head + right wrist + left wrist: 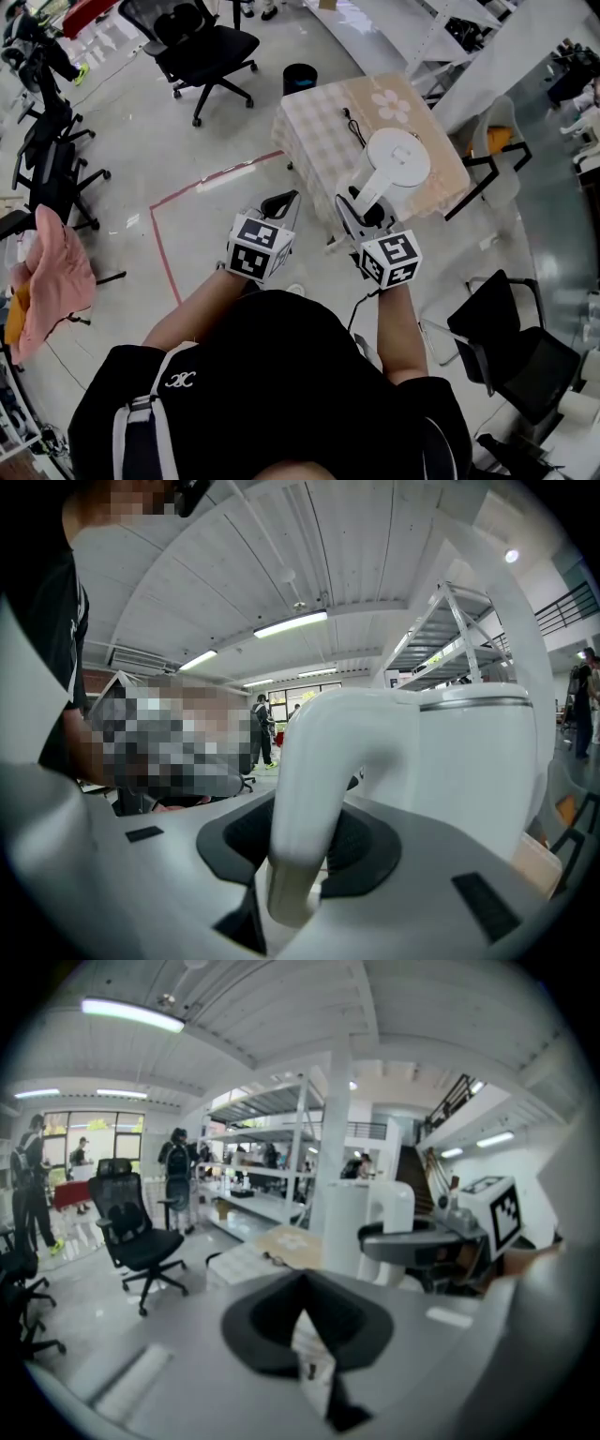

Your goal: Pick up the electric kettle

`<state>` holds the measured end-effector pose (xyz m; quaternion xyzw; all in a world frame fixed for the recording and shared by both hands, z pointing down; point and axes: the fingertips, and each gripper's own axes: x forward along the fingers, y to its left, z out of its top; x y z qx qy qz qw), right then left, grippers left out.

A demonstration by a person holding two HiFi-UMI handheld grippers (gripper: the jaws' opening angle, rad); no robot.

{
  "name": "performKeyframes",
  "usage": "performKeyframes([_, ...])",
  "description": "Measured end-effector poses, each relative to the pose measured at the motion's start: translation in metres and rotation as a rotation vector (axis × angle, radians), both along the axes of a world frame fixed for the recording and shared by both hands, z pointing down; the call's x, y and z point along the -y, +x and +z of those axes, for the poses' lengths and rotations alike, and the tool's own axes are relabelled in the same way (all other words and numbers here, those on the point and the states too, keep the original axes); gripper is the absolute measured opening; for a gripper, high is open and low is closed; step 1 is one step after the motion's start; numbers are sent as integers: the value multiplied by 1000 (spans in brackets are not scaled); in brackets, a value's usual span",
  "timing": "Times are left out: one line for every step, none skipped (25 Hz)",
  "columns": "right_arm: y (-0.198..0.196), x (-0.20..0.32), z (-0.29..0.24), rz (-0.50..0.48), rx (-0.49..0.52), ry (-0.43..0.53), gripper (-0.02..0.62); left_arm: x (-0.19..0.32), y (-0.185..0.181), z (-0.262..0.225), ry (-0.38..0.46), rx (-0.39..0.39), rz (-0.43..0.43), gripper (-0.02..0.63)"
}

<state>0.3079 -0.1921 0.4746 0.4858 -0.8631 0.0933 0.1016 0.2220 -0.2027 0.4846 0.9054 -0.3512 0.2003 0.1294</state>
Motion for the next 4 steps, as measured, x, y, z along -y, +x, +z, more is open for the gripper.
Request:
performKeyframes([2, 1, 0, 4, -1, 0, 112, 0, 1, -1, 1, 0, 2, 0])
performKeyframes([4, 1, 0, 8, -1, -2, 112, 0, 3, -1, 3, 0, 4, 0])
performKeyframes([6, 2, 1, 12, -1, -5, 112, 0, 4, -1, 4, 0, 5, 0])
performKeyframes([9, 3, 1, 17, -1, -7, 112, 1, 5, -2, 5, 0, 7, 0])
